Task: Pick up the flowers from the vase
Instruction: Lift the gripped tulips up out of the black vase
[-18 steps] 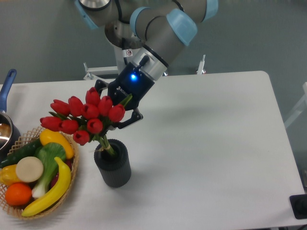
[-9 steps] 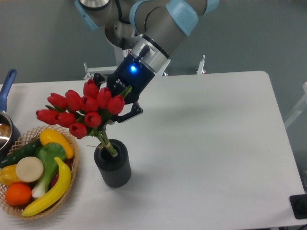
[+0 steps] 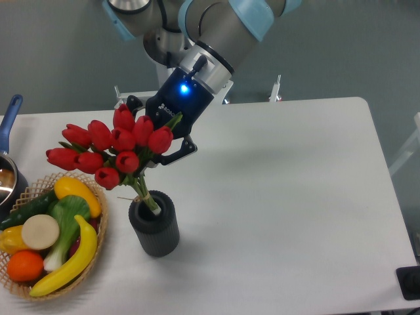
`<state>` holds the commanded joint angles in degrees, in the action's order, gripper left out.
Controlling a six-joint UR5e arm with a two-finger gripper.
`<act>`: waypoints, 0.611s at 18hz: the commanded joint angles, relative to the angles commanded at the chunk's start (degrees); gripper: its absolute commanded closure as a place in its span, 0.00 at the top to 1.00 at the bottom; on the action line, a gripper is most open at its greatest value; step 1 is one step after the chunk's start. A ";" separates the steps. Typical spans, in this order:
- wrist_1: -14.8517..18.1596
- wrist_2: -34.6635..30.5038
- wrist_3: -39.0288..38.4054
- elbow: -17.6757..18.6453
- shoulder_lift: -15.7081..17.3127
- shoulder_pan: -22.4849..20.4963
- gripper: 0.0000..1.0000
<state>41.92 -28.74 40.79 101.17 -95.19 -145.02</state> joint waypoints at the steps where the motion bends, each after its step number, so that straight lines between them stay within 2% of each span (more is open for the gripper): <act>1: 0.00 0.35 -0.70 -0.44 0.00 -0.18 0.40; 11: 0.09 3.51 -3.35 -1.50 0.70 -1.58 0.40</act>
<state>42.01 -25.23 37.44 99.67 -94.48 -146.60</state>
